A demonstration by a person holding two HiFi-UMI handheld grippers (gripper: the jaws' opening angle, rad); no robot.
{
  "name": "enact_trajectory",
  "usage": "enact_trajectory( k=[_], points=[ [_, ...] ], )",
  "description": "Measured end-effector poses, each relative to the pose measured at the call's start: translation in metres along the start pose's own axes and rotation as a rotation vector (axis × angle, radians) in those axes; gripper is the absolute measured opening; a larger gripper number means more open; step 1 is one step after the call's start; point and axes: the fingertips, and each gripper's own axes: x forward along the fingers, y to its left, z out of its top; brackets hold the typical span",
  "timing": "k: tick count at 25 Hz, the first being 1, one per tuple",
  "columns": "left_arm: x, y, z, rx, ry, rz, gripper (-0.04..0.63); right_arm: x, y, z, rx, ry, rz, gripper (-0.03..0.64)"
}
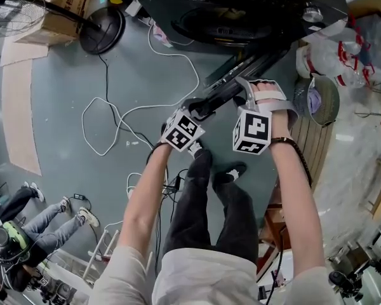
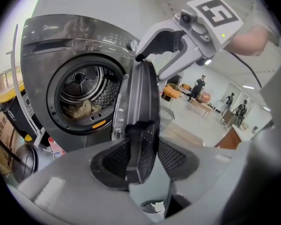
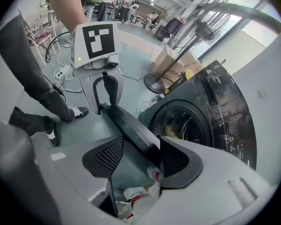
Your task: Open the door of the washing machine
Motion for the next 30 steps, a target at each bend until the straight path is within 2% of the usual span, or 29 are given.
enact_trajectory(
  k=[3, 5, 8, 13, 17, 19, 22, 26, 30],
  points=[
    [0.005, -0.020, -0.001, 0.018, 0.008, -0.025, 0.232, -0.010, 0.009, -0.010, -0.015, 0.021, -0.041, 0.219],
    [0.009, -0.034, -0.002, 0.022, 0.013, -0.042, 0.233, -0.021, 0.018, -0.014, 0.065, -0.017, -0.043, 0.219],
    [0.014, -0.051, -0.002, 0.015, 0.009, -0.044, 0.233, -0.038, 0.026, -0.024, 0.341, -0.123, -0.049, 0.219],
    [0.026, -0.082, -0.002, 0.023, 0.010, -0.050, 0.233, -0.058, 0.032, -0.058, 0.907, -0.283, -0.048, 0.218],
    [0.037, -0.109, 0.000, 0.014, 0.022, -0.075, 0.232, -0.069, 0.033, -0.083, 1.258, -0.364, -0.056, 0.216],
    [0.041, -0.122, 0.000, 0.003, 0.026, -0.084, 0.232, -0.069, 0.042, -0.091, 1.391, -0.388, -0.038, 0.216],
    [0.052, -0.138, 0.001, 0.008, 0.028, -0.087, 0.232, -0.069, 0.054, -0.095, 1.440, -0.383, -0.025, 0.215],
    [0.066, -0.157, 0.006, 0.019, 0.039, -0.085, 0.232, -0.066, 0.070, -0.108, 1.457, -0.299, -0.034, 0.189],
    [0.073, -0.181, 0.014, 0.034, 0.065, -0.099, 0.225, -0.073, 0.082, -0.122, 1.496, -0.298, -0.038, 0.172]
  ],
)
